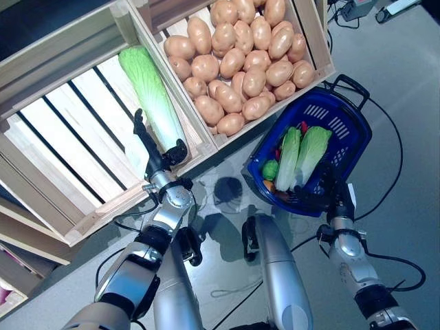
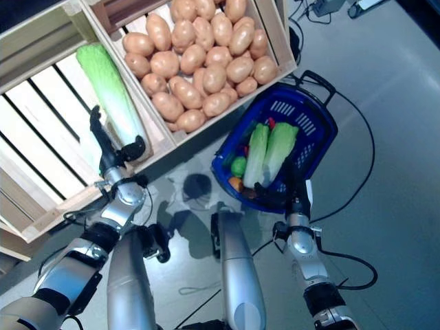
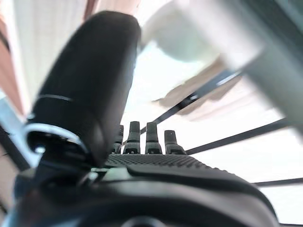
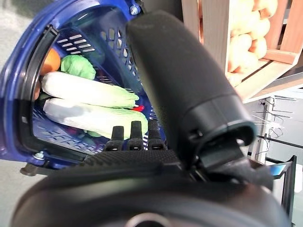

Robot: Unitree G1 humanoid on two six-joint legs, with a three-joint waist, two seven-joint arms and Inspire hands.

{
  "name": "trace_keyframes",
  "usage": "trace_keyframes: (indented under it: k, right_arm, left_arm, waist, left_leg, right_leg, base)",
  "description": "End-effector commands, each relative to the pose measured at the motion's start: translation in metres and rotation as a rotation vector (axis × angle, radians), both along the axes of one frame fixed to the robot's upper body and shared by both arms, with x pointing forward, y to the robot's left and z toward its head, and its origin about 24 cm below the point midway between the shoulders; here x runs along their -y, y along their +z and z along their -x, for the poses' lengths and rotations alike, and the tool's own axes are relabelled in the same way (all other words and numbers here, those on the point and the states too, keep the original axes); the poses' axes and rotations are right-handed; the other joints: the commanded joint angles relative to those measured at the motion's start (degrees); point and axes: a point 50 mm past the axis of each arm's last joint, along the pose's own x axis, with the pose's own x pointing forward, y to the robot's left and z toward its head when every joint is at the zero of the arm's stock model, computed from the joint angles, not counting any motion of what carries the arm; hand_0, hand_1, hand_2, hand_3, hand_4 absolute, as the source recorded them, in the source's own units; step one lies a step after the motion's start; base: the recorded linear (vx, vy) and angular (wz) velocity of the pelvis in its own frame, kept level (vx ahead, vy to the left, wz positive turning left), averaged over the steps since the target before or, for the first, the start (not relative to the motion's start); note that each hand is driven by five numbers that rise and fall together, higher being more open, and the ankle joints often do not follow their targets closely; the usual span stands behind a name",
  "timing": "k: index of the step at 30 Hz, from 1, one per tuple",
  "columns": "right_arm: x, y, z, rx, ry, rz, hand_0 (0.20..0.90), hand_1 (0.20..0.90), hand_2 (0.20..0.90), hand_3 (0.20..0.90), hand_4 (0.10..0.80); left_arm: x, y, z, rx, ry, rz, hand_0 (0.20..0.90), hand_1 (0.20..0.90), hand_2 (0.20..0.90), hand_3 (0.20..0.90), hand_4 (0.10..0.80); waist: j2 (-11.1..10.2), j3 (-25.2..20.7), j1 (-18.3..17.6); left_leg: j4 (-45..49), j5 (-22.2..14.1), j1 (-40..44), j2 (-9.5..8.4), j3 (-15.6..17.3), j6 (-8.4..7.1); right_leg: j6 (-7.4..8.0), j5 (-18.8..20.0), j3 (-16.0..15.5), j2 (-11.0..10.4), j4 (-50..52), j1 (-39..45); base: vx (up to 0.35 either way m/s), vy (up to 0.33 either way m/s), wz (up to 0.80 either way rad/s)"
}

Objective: Put vegetables into the basket

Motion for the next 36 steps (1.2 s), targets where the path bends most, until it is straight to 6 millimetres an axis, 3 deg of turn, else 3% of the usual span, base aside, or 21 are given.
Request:
trace_keyframes:
  k: [1,7,18,19,21,22,23,24,28,36]
  right_arm:
    - [-0.008,0.037,-0.007,0.207,0.001,0.001,0.900,0.900,0.900,0.900,0.800]
    - [-0.007,0.040,-0.009,0.206,0.007,0.005,0.900,0.900,0.900,0.900,0.800]
    - [0.003,0.040,-0.008,0.190,0.018,0.036,0.900,0.900,0.900,0.900,0.800]
    - [0.005,0.038,-0.006,0.186,0.020,0.040,0.900,0.900,0.900,0.900,0.800]
    - [0.006,0.036,-0.004,0.183,0.023,0.042,0.900,0.900,0.900,0.900,0.800]
    - [0.007,0.035,-0.003,0.183,0.024,0.044,0.900,0.900,0.900,0.900,0.800]
    - [0.008,0.034,-0.002,0.182,0.026,0.045,0.900,0.900,0.900,0.900,0.800]
    - [0.008,0.034,-0.002,0.181,0.027,0.045,0.900,0.900,0.900,0.900,0.800]
    - [0.013,0.027,0.003,0.172,0.026,0.039,0.900,0.900,0.900,0.900,0.800]
    - [0.017,0.030,0.003,0.188,0.004,0.029,0.900,0.900,0.900,0.900,0.800]
  left_arm:
    - [0.001,0.016,-0.008,0.045,-0.019,0.086,0.900,0.900,0.900,0.900,0.800]
    - [0.016,0.012,-0.016,-0.044,-0.205,0.176,0.900,0.900,0.900,0.900,0.800]
    - [-0.013,0.056,-0.034,-0.009,-0.263,0.194,0.900,0.900,0.900,0.900,0.800]
    - [-0.022,0.069,-0.038,0.023,-0.281,0.226,0.900,0.900,0.900,0.900,0.800]
    - [-0.026,0.078,-0.040,0.039,-0.297,0.221,0.900,0.900,0.900,0.900,0.800]
    - [-0.028,0.082,-0.041,0.045,-0.305,0.208,0.778,0.778,0.778,0.778,0.718]
    - [-0.029,0.089,-0.042,0.056,-0.310,0.186,0.418,0.418,0.418,0.418,0.478]
    - [-0.030,0.096,-0.043,0.067,-0.311,0.171,0.300,0.300,0.300,0.300,0.400]
    - [-0.036,0.109,-0.043,0.088,-0.297,0.135,0.300,0.300,0.300,0.300,0.400]
    - [-0.040,0.108,-0.044,0.068,-0.279,0.108,0.300,0.300,0.300,0.300,0.400]
  waist:
    - [-1.25,-0.18,0.54]
    - [-1.45,-0.18,-0.03]
    - [-1.50,-0.18,-1.93]
    - [-1.50,-0.18,-2.51]
    - [-1.46,-0.18,-2.90]
    - [-1.44,-0.18,-3.10]
    - [-1.37,-0.18,-3.39]
    - [-1.34,-0.18,-3.61]
    - [-1.20,-0.18,-4.00]
    - [-1.59,-0.78,-3.92]
  left_leg:
    - [1.93,-6.53,3.70,-2.78,2.70,5.12]
    - [1.34,-6.37,3.72,-2.40,3.03,5.46]
    - [1.65,-6.57,3.71,-1.13,4.34,5.90]
    - [1.54,-6.64,4.08,-0.86,4.72,5.96]
    - [1.61,-6.75,4.22,-0.67,4.93,5.94]
    - [1.63,-6.78,4.28,-0.56,5.02,5.93]
    - [1.63,-6.82,4.44,-0.39,5.16,5.97]
    - [1.62,-6.83,4.52,-0.29,5.23,5.95]
    - [1.20,-6.90,5.81,-0.29,5.26,5.82]
    - [-1.55,-6.24,9.60,-0.83,4.73,5.45]
  right_leg:
    - [0.27,7.49,-0.87,-0.71,-4.43,0.70]
    - [0.59,8.11,-0.39,-0.20,-5.12,0.62]
    - [0.29,8.01,0.33,0.36,-5.08,0.31]
    - [0.11,7.89,0.44,0.43,-5.26,0.56]
    - [0.01,7.75,0.53,0.46,-5.22,0.64]
    - [-0.07,7.70,0.56,0.47,-5.25,0.67]
    - [-0.17,7.66,0.61,0.48,-5.32,0.80]
    - [-0.25,7.61,0.65,0.51,-5.31,0.84]
    - [-0.64,7.43,0.34,0.35,-5.94,2.14]
    - [-0.87,7.57,0.09,0.21,-8.18,5.74]
  base:
    - [0.000,0.000,0.00]
    - [0.000,0.000,0.00]
    - [-0.004,0.014,-0.05]
    - [-0.011,0.013,-0.03]
    - [-0.011,0.013,-0.03]
    - [-0.014,0.010,-0.03]
    - [0.000,0.000,0.00]
    - [0.000,0.000,0.00]
    - [0.000,0.000,0.00]
    - [-0.007,-0.009,0.03]
